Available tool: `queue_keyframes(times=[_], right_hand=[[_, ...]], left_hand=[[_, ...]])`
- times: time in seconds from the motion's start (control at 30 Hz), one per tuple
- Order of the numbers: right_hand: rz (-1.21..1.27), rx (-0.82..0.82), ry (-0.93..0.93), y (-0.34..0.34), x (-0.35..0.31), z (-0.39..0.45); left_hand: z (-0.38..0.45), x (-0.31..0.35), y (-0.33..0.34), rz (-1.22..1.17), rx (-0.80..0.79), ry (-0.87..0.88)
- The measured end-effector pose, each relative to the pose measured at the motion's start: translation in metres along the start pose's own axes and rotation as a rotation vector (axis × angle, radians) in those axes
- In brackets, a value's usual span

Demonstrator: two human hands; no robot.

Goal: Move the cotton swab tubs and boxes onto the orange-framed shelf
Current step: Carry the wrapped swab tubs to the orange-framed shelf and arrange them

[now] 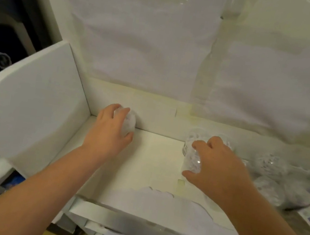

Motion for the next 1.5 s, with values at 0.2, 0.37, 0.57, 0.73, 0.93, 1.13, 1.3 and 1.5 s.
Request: queue_keyframes(times=[0.2, 0.37, 0.57, 0.73, 0.93, 1.13, 1.3, 1.5], right_hand=[[-0.009, -0.030, -0.014, -0.002, -0.001, 0.000], [0.022, 0.031, -0.007, -0.011, -0.002, -0.007], [0.195, 0.205, 0.082, -0.028, 0.001, -0.017], [0.392, 0.445, 0.153, -0.045, 0.014, -0.032], [0.481, 0.647, 0.168, -0.078, 0.049, -0.072], [0.473, 0.767, 0.270, -0.113, 0.104, -0.148], [0.467, 0.764, 0.398, -0.135, 0.160, -0.239], [0.391, 0.752, 0.474, -0.165, 0.227, -0.352]], left_hand=[[0.011, -0.003, 0.013, -0.106, 0.030, 0.010], [0.006, 0.003, 0.012, -0.170, 0.056, 0.046], [-0.006, 0.042, -0.008, -0.281, 0.112, 0.135], [-0.019, 0.084, -0.031, -0.345, 0.136, 0.206], [-0.044, 0.137, -0.055, -0.379, 0.141, 0.286], [-0.092, 0.213, -0.074, -0.454, 0.139, 0.364], [-0.154, 0.292, -0.086, -0.518, 0.127, 0.421], [-0.235, 0.394, -0.089, -0.609, 0.069, 0.484]])
Point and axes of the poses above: each hand's wrist, its own z-axis towards the middle knuckle, its own y-axis out of the palm, x = y × z, the point moved 3 cm from there along z, towards the middle knuckle, and after that the axes turned 15 degrees about x, right-handed, at the moved point
